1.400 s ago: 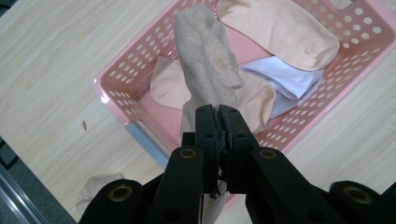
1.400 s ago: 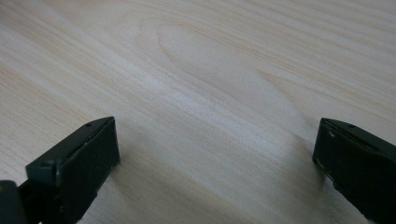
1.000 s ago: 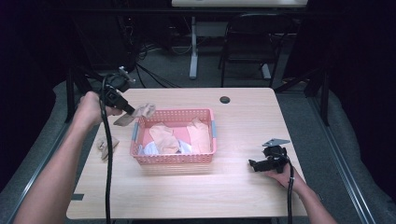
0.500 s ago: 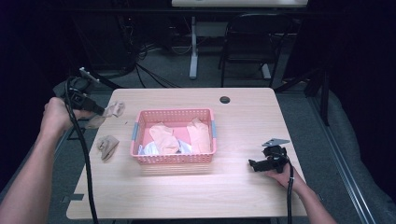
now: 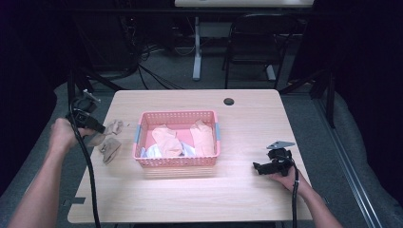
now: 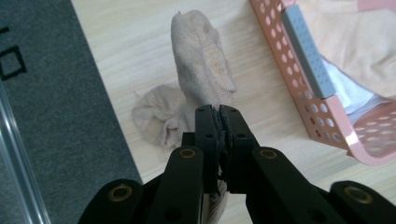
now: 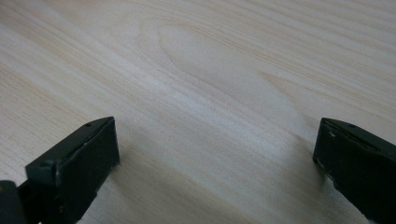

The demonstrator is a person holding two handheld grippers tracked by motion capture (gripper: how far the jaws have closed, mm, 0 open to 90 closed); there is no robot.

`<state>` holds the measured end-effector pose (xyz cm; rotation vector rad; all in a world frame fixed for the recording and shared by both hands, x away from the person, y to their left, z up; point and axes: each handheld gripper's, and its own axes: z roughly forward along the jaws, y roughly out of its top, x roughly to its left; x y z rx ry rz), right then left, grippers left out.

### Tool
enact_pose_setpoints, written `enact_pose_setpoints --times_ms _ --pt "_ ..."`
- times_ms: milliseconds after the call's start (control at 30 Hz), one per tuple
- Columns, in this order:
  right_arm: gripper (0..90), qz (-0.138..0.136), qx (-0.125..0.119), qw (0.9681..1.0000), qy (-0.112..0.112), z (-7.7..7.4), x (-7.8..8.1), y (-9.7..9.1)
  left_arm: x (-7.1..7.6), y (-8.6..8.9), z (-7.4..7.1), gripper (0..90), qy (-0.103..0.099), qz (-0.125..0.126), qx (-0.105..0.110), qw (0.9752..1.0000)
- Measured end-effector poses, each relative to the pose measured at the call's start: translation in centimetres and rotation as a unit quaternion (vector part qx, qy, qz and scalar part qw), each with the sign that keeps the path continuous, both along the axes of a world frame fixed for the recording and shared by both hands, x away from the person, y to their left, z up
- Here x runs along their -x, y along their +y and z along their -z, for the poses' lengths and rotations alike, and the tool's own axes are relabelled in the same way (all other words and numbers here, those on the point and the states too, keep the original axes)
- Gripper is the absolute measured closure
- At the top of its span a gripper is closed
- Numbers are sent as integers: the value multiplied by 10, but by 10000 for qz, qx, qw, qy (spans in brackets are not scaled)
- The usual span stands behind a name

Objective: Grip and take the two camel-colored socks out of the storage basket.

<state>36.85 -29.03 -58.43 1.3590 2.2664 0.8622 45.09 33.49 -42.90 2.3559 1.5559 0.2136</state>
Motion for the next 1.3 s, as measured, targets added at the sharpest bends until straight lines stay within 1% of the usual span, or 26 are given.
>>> enact_pose_setpoints --times_ms 67,100,167,233,267,300,333,367,400,533,633,667,700,733,767,800,833,867,900,933,1000,1067,1100,1133,1167,1300 --pt "0 0 1 10000 1 0 0 0 -1 -2 10 867 14 -9 39 10000" --pt "0 0 1 10000 1 0 0 0 -1 -2 10 867 14 -9 39 10000" --pt "0 3 3 10000 1 0 0 0 -2 -4 23 866 34 48 72 10000" --pt "0 3 3 10000 2 0 0 0 -3 -4 29 866 117 55 63 9999" --pt "0 5 4 10000 1 0 0 0 -3 -4 37 865 129 43 123 9998" --pt "0 5 4 10000 1 0 0 0 -3 -4 37 865 129 43 123 9998" --pt "0 4 2 10000 0 0 0 0 -4 -6 44 863 210 79 92 9997" --pt "0 4 2 10000 0 0 0 0 -4 -6 44 862 210 79 92 9997" --pt "0 2 2 10000 -1 0 0 0 -4 -9 51 859 255 80 135 9996" --pt "0 5 4 10000 -1 0 0 0 -4 -12 59 854 297 100 201 9993" --pt "0 5 6 10000 -3 0 0 0 -5 -14 64 834 331 99 239 9991" --pt "0 4 0 10000 -4 0 0 0 -5 -15 67 765 367 109 256 9989" --pt "0 4 0 10000 -4 0 0 0 -5 -15 67 735 367 109 256 9989" --pt "0 3 5 10000 -2 0 0 0 -4 -16 67 735 333 131 244 9991" --pt "0 4 4 10000 -3 0 0 0 -3 -16 64 655 242 80 194 9995" --pt "0 3 4 10000 -4 0 0 0 -1 -17 60 532 129 49 168 9998" --pt "0 3 4 10000 -4 0 0 0 -1 -17 60 467 129 49 168 9998" --pt "0 2 3 10000 -4 0 0 0 1 -18 58 467 28 -1 179 9998" --pt "0 3 3 10000 -4 0 0 0 3 -19 56 413 17 17 147 9999" --pt "0 4 5 10000 -5 0 0 0 7 -20 50 332 -74 19 127 9999" --pt "0 5 4 10000 -4 0 0 0 9 -20 48 307 -102 22 141 9998" --pt "0 4 5 10000 -3 0 0 0 17 -21 40 241 -167 50 169 9997" --pt "0 4 5 10000 -3 0 0 0 17 -21 40 219 -167 50 169 9997" --pt "0 5 4 10000 -3 0 0 0 23 -21 36 207 -215 70 125 9997" --pt "0 5 4 10000 -3 0 0 0 23 -21 36 198 -215 70 125 9997" --pt "0 5 6 10000 -4 0 0 0 36 -23 28 176 -235 179 116 9995"
